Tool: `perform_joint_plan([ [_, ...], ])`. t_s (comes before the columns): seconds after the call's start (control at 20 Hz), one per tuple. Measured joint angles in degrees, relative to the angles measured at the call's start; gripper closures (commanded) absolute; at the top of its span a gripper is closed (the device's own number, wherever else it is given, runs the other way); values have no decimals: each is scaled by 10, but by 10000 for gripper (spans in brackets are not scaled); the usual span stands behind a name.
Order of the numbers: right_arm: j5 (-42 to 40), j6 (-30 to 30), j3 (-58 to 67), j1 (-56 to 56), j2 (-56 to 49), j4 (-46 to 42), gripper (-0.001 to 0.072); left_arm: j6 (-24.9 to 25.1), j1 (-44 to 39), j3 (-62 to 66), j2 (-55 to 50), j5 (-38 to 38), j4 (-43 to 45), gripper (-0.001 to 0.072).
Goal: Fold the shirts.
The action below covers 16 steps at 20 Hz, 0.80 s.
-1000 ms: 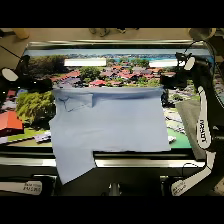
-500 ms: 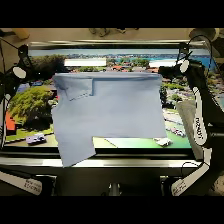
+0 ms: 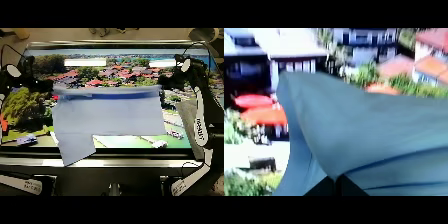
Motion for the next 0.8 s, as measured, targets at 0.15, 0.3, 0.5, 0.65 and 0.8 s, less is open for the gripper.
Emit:
perform_joint_plan([
  [0.15, 64, -5, -2, 0, -26, 20, 478, -17, 0, -54, 0, -70, -2, 370],
  [0.3, 102, -2, 3, -3, -30, 46, 285, -25, 4, -77, 5, -100, -31, 242],
  [0.5, 184, -11, 3, -37, 7, 42, 283, -30, 30, -100, 58, -134, -46, 248],
  [0.65, 216, -15, -71, -65, 61, 42, 283, -30, 42, -207, 134, -133, -49, 248],
  [0.8, 184, -33, -205, -76, 129, 60, 283, -17, 47, -374, 222, -97, -51, 248],
])
